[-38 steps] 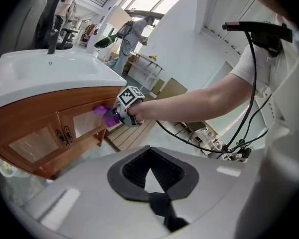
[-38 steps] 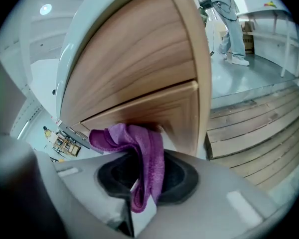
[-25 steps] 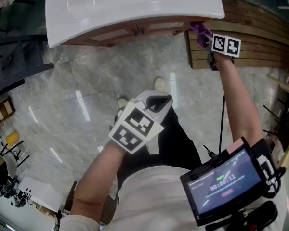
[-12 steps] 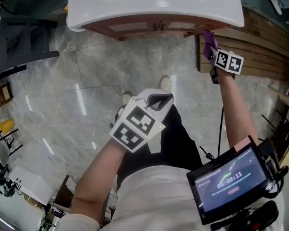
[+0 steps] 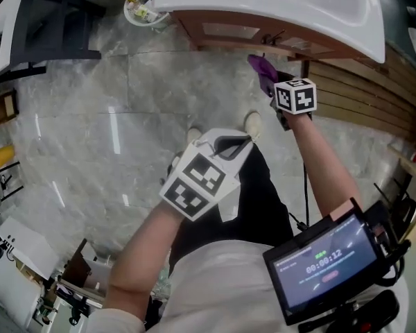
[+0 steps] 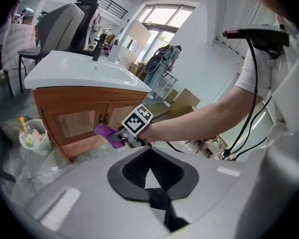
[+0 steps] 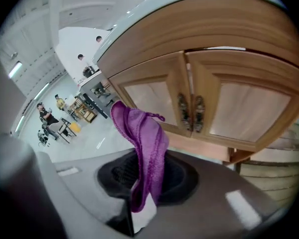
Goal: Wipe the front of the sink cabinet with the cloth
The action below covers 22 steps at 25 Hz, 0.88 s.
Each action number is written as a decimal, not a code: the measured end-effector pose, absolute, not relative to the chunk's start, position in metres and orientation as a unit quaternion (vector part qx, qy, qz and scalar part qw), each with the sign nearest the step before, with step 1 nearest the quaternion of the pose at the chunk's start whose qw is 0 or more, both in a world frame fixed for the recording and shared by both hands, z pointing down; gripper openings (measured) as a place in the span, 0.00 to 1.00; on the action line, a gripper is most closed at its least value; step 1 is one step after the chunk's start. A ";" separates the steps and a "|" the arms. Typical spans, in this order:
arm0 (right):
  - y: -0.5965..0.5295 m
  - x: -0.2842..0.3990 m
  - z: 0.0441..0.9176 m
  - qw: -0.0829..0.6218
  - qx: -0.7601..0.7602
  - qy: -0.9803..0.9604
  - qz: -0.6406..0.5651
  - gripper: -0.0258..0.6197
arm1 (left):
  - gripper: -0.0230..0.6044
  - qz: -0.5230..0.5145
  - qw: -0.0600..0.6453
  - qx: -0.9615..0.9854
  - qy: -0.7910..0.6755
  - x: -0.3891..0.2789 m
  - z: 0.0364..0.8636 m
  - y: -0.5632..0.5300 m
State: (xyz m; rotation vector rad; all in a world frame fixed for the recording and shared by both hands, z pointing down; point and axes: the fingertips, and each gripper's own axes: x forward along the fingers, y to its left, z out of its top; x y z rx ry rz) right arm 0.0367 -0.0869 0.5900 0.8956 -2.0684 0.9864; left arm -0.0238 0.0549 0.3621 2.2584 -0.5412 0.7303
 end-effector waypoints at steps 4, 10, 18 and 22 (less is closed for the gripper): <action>-0.088 -0.056 0.592 0.343 0.291 -0.818 0.359 0.17 | 0.05 0.273 0.354 0.865 -0.230 -0.066 0.365 0.065; -0.111 -0.154 0.598 0.366 0.246 -0.841 0.315 0.17 | 0.05 0.262 0.364 0.854 -0.264 -0.120 0.369 0.077; -0.147 -0.200 0.616 0.403 0.237 -0.837 0.284 0.17 | 0.05 0.253 0.376 0.843 -0.289 -0.164 0.380 0.087; -0.152 -0.189 0.630 0.413 0.248 -0.828 0.287 0.17 | 0.05 0.249 0.380 0.843 -0.288 -0.168 0.388 0.088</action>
